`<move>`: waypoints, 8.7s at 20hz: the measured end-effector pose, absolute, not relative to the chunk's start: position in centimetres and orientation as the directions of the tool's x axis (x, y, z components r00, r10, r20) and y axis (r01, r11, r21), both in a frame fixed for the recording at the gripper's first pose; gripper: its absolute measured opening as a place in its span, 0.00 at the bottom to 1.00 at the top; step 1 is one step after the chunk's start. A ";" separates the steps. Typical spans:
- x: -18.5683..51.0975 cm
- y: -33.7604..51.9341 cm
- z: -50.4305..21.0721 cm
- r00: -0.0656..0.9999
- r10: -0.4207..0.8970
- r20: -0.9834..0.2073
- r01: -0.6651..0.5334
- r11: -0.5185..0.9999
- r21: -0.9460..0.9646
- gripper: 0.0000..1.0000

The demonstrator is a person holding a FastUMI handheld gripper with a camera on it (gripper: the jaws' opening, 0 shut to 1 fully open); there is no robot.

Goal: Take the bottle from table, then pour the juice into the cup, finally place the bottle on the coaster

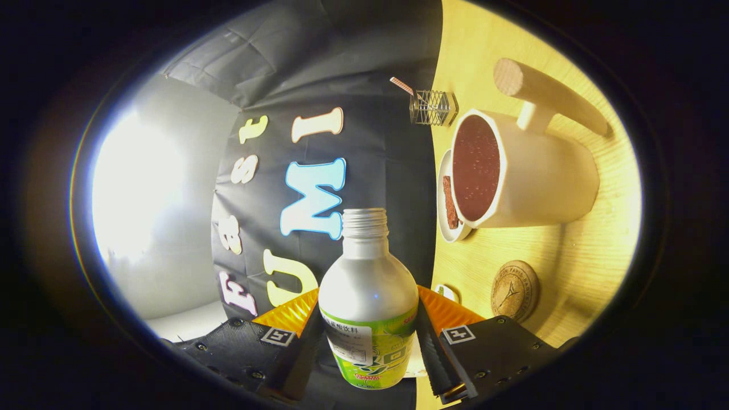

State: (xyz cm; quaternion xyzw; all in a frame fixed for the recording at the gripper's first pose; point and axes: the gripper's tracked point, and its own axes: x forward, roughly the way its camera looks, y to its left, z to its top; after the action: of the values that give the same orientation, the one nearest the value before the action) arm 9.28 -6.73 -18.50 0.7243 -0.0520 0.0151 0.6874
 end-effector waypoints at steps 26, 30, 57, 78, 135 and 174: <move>10.0 -6.9 -15.8 0.975 -0.126 0.184 -0.215 -0.310 0.926 0.78; 10.4 -6.9 -15.5 0.974 -0.127 0.186 -0.217 -0.302 0.928 0.78; 10.9 -8.7 -14.6 0.961 -0.192 0.199 -0.262 -0.404 0.876 0.78; 10.6 -8.6 -13.4 0.944 -0.270 0.190 -0.313 -0.548 0.776 0.78; 11.2 -10.7 -17.4 0.936 -0.338 0.093 -0.287 -0.587 0.757 0.78; 10.9 -6.1 -16.8 0.990 -0.134 0.055 -0.012 0.302 0.953 0.79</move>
State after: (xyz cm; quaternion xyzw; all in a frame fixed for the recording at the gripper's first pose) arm 10.93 -6.12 -16.82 0.5894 -0.0618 -0.0378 0.8046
